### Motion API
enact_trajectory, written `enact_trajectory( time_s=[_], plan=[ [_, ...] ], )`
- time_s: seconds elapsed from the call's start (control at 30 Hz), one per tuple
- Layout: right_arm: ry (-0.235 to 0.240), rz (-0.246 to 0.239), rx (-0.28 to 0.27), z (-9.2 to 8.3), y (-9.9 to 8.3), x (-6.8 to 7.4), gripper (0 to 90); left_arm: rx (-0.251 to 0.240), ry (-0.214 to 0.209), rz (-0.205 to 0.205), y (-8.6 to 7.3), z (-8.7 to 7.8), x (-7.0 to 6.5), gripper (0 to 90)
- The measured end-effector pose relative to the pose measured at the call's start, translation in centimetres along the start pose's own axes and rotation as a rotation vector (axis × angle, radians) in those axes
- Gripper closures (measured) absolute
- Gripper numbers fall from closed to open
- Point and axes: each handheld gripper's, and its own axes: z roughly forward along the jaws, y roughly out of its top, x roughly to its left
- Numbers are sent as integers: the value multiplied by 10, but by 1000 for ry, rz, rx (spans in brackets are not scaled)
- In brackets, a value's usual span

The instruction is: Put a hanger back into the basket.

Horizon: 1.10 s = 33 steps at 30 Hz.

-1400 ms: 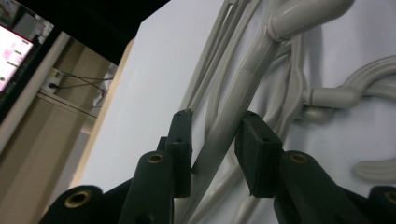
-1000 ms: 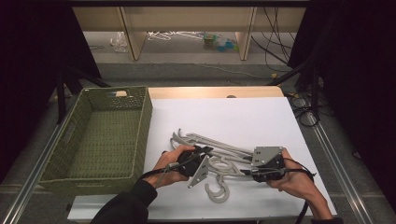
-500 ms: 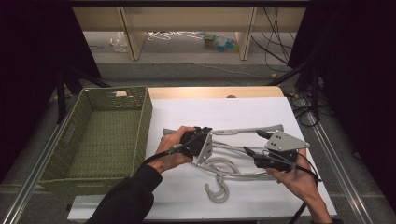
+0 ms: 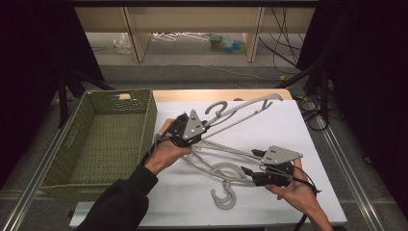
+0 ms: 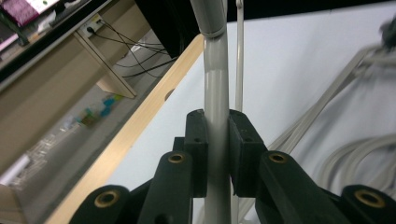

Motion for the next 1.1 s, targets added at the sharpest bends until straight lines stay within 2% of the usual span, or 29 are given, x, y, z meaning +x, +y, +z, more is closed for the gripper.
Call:
enact_trajectory(
  time_s=[0.03, 0.07, 0.1, 0.17, 0.2, 0.3, 0.37, 0.43, 0.57, 0.8, 0.97, 1.0, 1.03, 1.1],
  plan=[
    [10, 5, -2, 1, -1, 0, 346, -23, -15, -96, 0, -10, 6, 793],
    [15, 14, -5, 1, -2, 1, 345, -29, -18, -125, 0, -13, 8, 793],
    [20, 15, -5, 1, -3, 1, 342, -41, -27, -170, 0, -18, 10, 793],
    [28, 20, 7, 3, -5, 2, 335, -57, -49, -236, 1, -28, 13, 793],
    [38, 7, 19, 3, -5, 3, 332, -61, -60, -260, 1, -34, 14, 793],
    [50, 11, 22, 4, -6, 5, 338, -81, -98, -369, 0, -50, 17, 793],
    [48, 9, 13, 5, -6, 5, 338, -88, -120, -420, -1, -61, 20, 793],
    [50, 10, 15, 5, -7, 6, 338, -101, -120, -466, 0, -74, 22, 793],
    [53, 17, 7, 5, -7, 6, 337, -141, -147, -542, 1, -99, 32, 793],
    [62, 11, 12, 4, -8, 6, 337, -174, -143, -635, -5, -135, 57, 793],
    [57, 15, 7, 4, -9, 5, 335, -191, -72, -675, -17, -162, 82, 793],
    [58, 18, 17, 4, -9, 5, 334, -191, -72, -675, -17, -162, 82, 793],
    [56, 19, 13, 5, -9, 5, 334, -179, -29, -678, -24, -173, 94, 793],
    [55, 20, 12, 5, -9, 5, 332, -170, 9, -682, -30, -180, 103, 793]
  ],
)
